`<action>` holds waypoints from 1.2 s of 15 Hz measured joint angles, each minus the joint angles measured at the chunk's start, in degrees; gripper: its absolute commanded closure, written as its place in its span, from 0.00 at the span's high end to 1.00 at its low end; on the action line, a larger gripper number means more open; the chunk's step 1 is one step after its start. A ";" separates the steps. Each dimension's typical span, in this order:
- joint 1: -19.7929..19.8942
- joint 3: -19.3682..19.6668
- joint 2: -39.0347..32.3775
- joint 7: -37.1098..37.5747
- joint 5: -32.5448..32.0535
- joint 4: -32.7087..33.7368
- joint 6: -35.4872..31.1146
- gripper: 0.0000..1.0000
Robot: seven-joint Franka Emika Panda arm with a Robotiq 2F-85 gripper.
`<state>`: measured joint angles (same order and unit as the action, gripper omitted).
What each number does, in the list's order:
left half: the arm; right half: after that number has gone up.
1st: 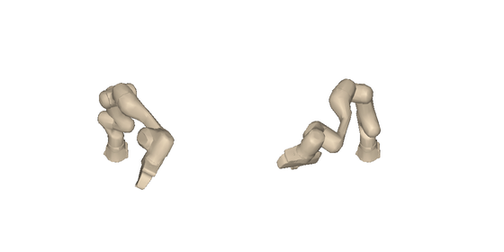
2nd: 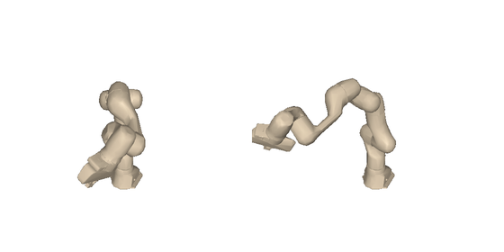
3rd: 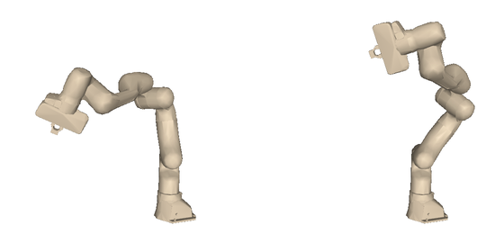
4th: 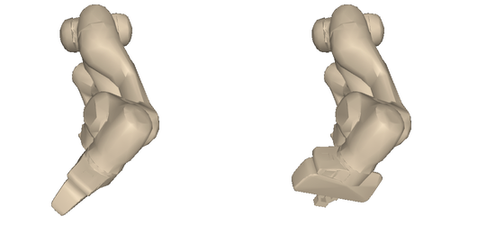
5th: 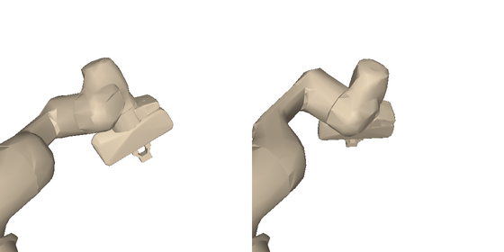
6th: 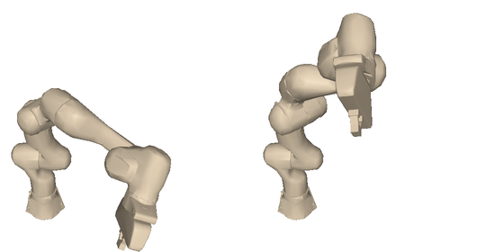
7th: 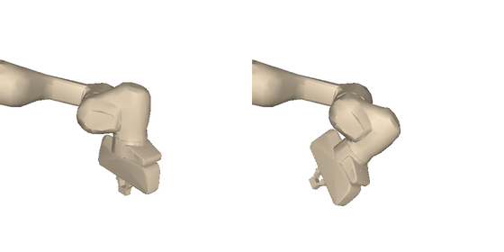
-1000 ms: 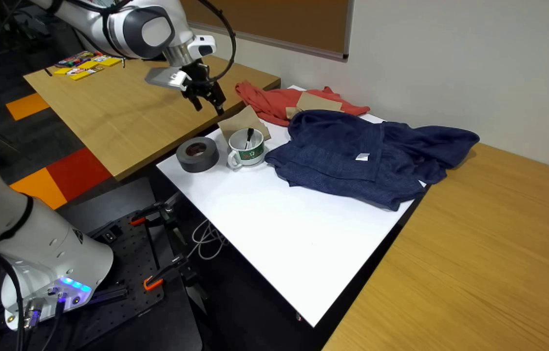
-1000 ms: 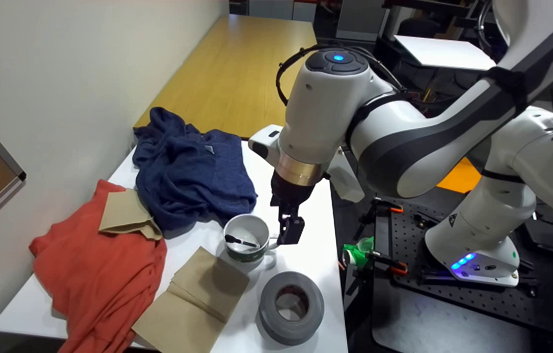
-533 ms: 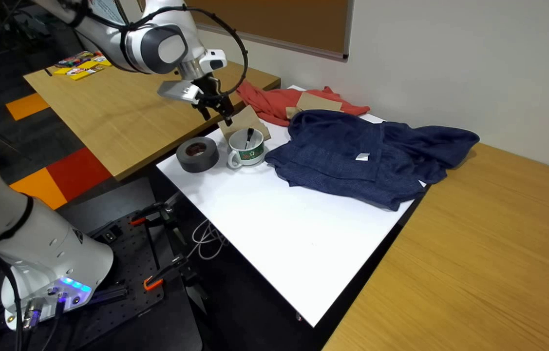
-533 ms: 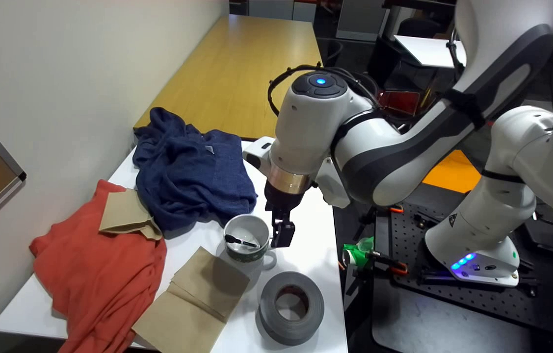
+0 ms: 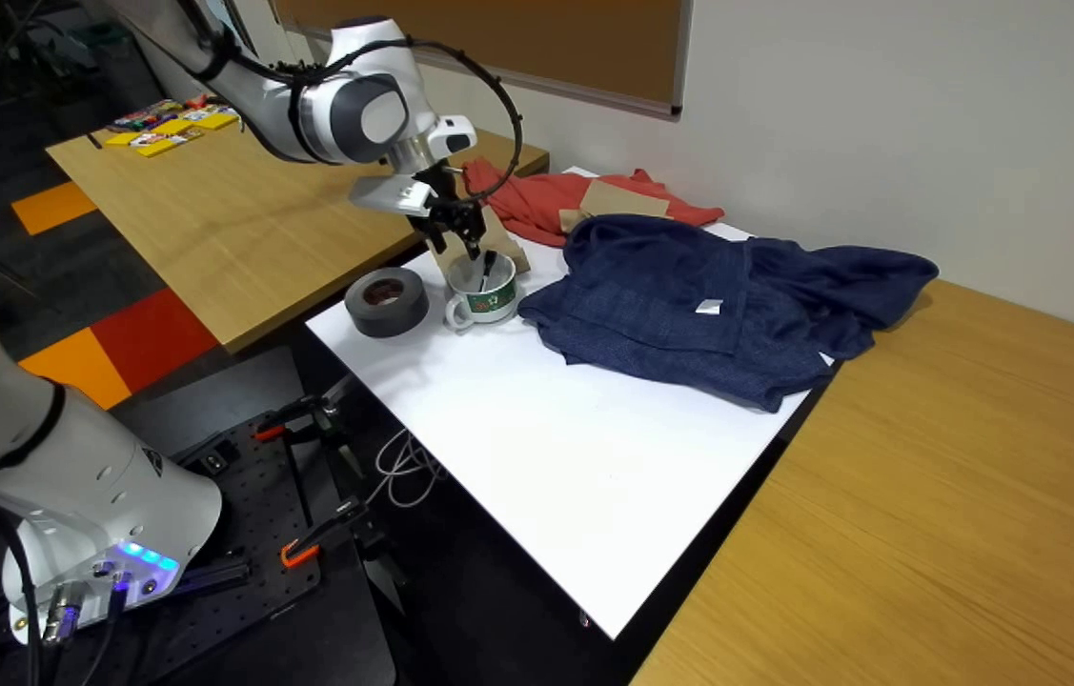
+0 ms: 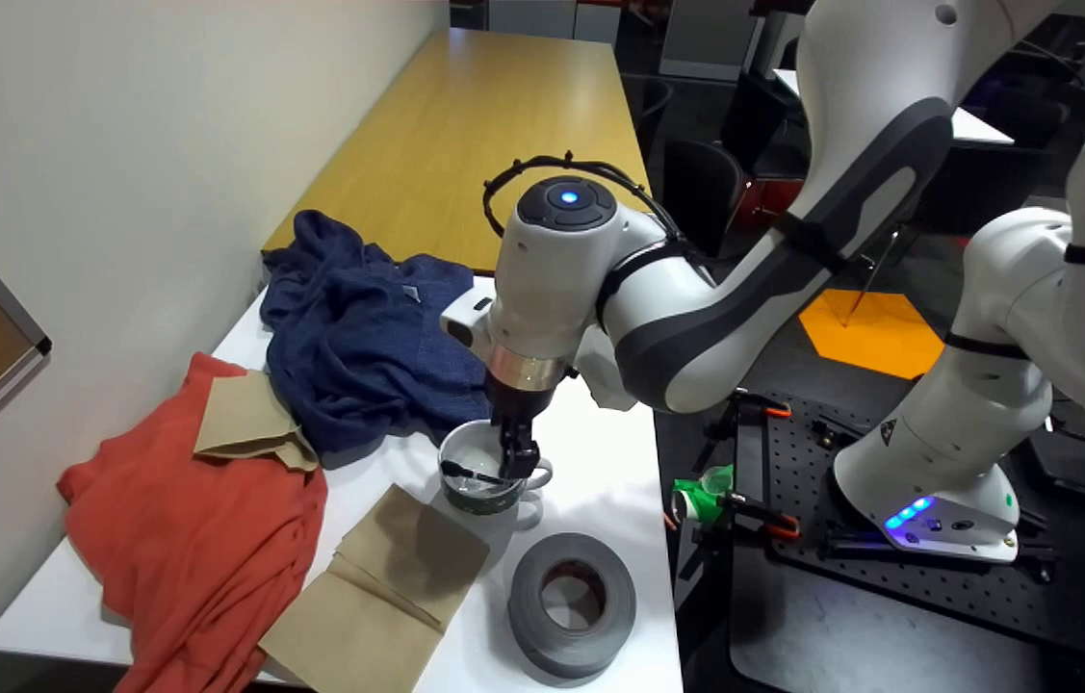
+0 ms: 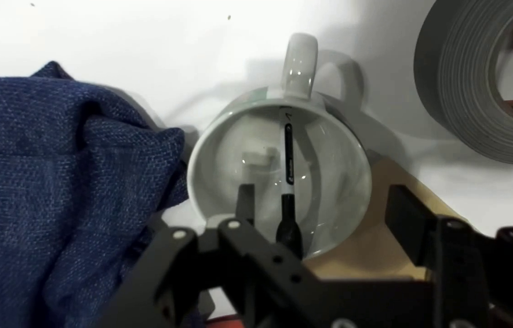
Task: Remove the pen from the green mug
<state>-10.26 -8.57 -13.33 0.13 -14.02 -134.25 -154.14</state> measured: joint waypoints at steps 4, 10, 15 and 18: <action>0.00 0.24 -2.55 0.00 -0.03 2.39 0.00 0.50; -0.01 0.49 -6.98 0.00 -0.03 4.98 0.00 0.48; -0.04 0.91 -9.93 0.00 -0.03 7.21 -0.03 0.51; -0.05 0.96 -11.46 -0.02 -0.03 8.38 -0.25 0.43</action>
<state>-10.30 -7.61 -24.79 0.12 -14.06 -125.87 -154.39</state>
